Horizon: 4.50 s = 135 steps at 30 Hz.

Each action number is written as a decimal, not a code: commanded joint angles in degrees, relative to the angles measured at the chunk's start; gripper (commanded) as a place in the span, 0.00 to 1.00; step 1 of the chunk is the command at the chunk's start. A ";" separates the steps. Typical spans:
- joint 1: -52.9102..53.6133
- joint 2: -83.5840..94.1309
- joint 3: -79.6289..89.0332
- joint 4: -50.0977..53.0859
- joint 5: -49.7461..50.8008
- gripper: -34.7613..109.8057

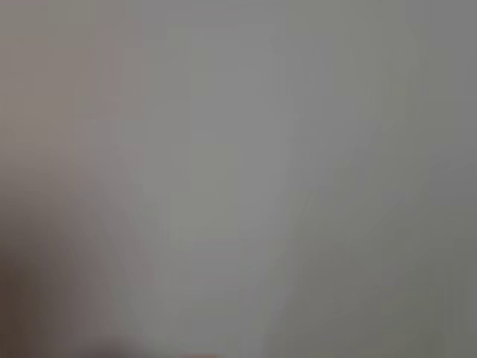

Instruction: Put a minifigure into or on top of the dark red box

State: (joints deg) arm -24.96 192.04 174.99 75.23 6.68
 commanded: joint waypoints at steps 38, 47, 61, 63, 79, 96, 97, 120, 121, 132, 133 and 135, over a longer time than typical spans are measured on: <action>-0.62 0.00 -2.64 1.76 1.32 0.24; 0.00 0.00 1.67 4.22 46.14 0.30; 3.87 0.09 -9.49 -2.72 78.75 0.30; 2.64 0.09 -7.91 -4.75 83.94 0.34; 5.19 -7.12 -3.78 -13.10 100.81 0.42; 0.79 -65.39 -34.37 -24.08 102.48 0.42; 0.44 -66.62 -34.45 -25.40 103.18 0.42; 4.22 -87.10 -45.79 -33.93 98.35 0.42; 4.04 -87.80 -46.49 -34.01 98.35 0.42; 3.34 -95.01 -53.17 -34.01 97.38 0.42; 3.52 -95.45 -53.53 -34.01 97.21 0.42; 3.78 -96.15 -53.96 -34.01 96.86 0.42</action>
State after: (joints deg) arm -20.57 95.80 123.66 41.57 103.45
